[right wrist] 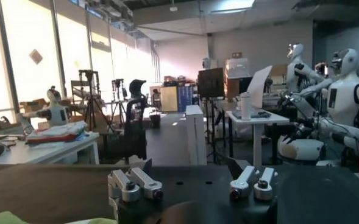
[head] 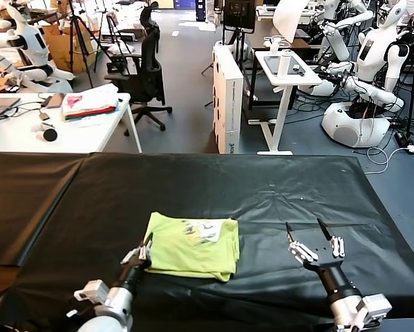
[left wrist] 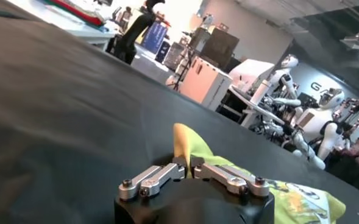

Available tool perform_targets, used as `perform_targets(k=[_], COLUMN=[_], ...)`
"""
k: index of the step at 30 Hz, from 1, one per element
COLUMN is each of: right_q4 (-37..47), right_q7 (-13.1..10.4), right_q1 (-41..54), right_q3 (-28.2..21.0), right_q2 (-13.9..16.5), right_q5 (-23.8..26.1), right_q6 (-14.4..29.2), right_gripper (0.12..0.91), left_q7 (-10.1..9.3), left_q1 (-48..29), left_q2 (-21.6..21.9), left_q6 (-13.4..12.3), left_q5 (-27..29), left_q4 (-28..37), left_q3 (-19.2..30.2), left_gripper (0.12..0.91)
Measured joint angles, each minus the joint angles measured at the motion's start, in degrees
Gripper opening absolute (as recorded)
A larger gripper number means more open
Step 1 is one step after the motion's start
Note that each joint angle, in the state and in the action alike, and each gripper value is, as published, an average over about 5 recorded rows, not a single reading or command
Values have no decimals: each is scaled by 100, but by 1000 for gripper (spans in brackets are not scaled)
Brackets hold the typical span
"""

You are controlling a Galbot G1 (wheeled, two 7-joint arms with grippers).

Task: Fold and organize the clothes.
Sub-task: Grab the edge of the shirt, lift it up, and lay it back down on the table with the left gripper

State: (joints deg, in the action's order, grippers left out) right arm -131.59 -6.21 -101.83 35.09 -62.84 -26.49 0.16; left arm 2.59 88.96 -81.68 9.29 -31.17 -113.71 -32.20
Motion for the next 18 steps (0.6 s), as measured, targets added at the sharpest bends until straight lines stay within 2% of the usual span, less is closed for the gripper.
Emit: perform_targets(k=[5,13,18], right_q4=[140,319,395], right_q7=[-22,-60,-70], right_q1=[87,225,286], right_q3=[-111,-259,-360], right_q2=[-16,-15,-32], right_q5=[47,51,69], right_q6=[-5,-40,-48], right_gripper=[907,907,907], left_q7=[2,-43,-165], left_q1=[-93,-66,-68], left_q2=[322,1096,1401], left_q6=[75,264,410], left_q5=[180,-247,-335], left_q4=[-126,-368,-607], left_q3=[-423,-1517,-2022], left_gripper=[182,182,182])
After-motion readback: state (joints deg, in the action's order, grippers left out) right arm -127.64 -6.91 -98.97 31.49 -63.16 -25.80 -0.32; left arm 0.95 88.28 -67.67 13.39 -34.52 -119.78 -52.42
